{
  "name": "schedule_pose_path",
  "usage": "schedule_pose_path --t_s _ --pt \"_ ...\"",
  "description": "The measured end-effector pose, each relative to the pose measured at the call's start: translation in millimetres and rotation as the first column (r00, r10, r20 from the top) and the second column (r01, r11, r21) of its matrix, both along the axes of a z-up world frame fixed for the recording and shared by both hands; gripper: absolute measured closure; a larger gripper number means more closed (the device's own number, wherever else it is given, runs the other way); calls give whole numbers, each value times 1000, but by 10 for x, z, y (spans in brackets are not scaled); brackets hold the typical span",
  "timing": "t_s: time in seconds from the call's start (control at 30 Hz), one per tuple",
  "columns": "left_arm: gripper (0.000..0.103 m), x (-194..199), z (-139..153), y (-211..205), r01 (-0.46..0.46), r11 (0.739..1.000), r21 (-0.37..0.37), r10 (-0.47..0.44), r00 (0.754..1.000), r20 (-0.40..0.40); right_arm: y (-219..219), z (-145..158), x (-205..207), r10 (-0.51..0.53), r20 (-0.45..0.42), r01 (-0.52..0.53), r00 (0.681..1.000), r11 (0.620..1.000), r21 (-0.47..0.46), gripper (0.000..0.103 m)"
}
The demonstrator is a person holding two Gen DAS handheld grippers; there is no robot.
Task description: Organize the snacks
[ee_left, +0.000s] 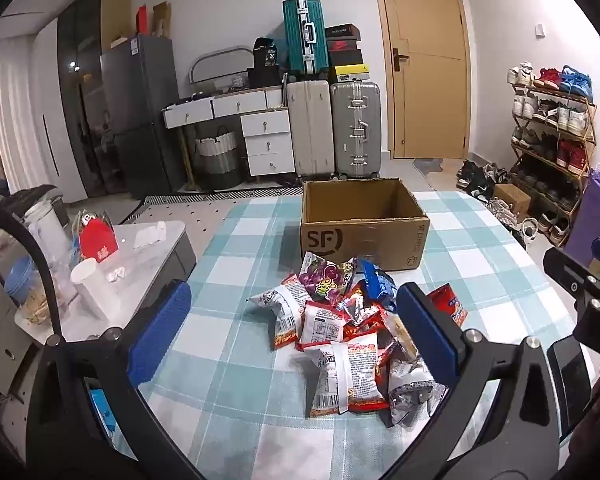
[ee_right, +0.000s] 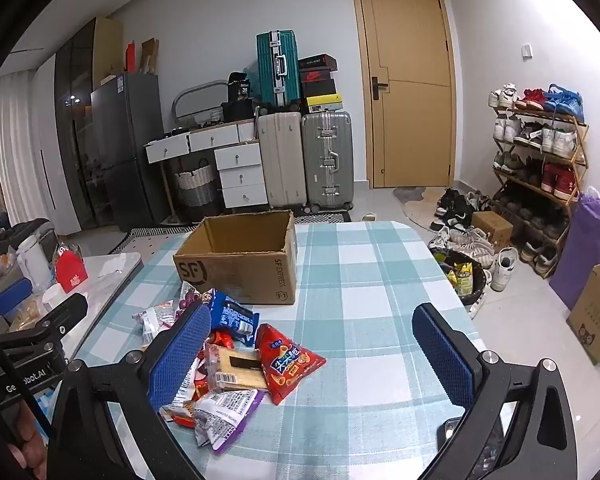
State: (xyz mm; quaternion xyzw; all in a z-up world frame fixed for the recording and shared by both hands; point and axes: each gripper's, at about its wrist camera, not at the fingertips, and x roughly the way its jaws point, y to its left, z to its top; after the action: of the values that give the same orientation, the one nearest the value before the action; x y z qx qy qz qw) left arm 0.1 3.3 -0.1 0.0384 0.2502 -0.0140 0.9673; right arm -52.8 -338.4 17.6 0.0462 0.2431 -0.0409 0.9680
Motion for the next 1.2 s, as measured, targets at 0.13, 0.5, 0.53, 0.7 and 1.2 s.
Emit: schedule_pose_path --t_s 0.13,0.5,0.53,0.7,1.2 --pt "0 45 67 26 0 1000 7 -1 1000 14 -1 -2 -12 2 -2 -2 1000 1000 5 0" --pt "0 -46 35 25 10 1000 -10 -10 1000 21 90 -106 7 10 -19 -10 1000 1000 0 0" --pt "0 -44 25 16 8 1000 -7 -8 1000 21 68 -79 40 21 -26 -21 999 1000 2 0" --pt "0 -50 16 34 -1 1000 -20 2 1000 30 73 -106 49 22 -28 -22 999 1000 2 0" --pt "0 -47 2 72 -11 999 -31 11 1000 24 147 -17 2 56 -5 -56 998 998 -16 0"
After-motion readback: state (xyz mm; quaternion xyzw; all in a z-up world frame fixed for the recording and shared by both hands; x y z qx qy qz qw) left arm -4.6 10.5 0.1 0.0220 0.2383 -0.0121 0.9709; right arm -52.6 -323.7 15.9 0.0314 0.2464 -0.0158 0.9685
